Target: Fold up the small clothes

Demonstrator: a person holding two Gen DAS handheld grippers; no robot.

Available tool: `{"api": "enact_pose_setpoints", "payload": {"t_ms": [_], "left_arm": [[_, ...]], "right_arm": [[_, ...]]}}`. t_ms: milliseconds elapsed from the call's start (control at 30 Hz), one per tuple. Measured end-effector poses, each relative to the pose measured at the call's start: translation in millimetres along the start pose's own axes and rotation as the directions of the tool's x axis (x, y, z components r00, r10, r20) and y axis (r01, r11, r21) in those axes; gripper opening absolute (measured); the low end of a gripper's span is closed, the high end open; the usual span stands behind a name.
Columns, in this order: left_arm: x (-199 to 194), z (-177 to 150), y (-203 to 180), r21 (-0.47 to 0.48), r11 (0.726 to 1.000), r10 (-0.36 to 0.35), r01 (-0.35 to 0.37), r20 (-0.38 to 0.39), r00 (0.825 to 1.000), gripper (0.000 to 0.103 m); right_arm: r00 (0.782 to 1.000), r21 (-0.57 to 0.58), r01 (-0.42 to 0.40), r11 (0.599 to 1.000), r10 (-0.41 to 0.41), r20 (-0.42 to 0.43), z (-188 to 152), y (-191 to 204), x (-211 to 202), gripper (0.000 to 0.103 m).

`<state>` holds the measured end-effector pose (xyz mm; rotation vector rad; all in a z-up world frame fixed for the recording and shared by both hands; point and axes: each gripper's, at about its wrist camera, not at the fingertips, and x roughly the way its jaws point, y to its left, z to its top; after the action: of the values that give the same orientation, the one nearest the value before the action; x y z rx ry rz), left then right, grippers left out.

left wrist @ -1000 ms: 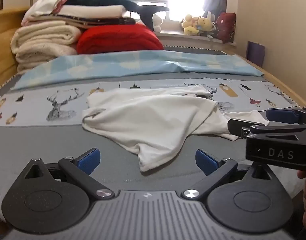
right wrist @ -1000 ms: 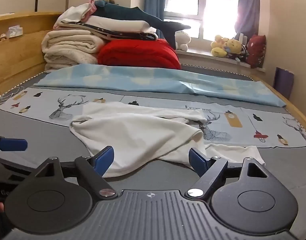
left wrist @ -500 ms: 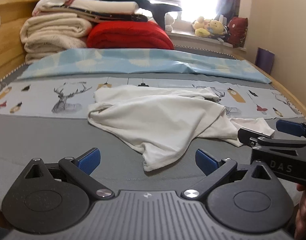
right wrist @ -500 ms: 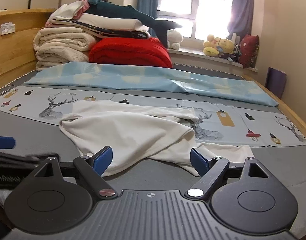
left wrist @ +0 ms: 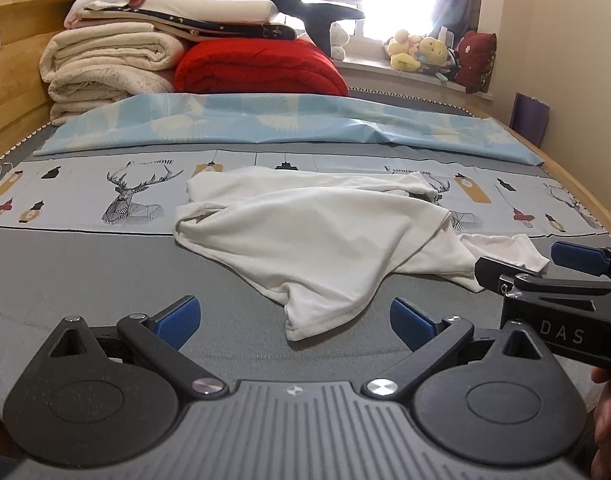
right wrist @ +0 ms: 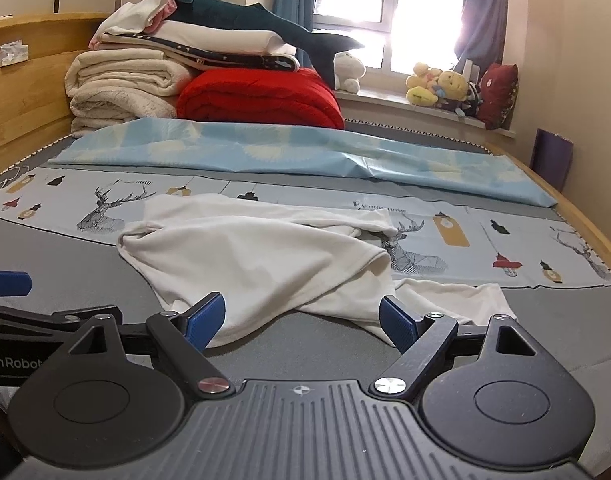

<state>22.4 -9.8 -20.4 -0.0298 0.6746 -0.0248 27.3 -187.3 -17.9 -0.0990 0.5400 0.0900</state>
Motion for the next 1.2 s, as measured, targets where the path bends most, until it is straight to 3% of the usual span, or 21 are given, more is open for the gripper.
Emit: {"api": "enact_pose_setpoints", "payload": {"t_ms": [1200], "left_arm": [[1.5,1.7,0.0,0.000,1.000,0.002,-0.002,-0.001,1.000,0.102]], "right_arm": [[1.000,0.009,0.006,1.000,-0.006,0.020,4.4,-4.2,-2.5,0.082]]}}
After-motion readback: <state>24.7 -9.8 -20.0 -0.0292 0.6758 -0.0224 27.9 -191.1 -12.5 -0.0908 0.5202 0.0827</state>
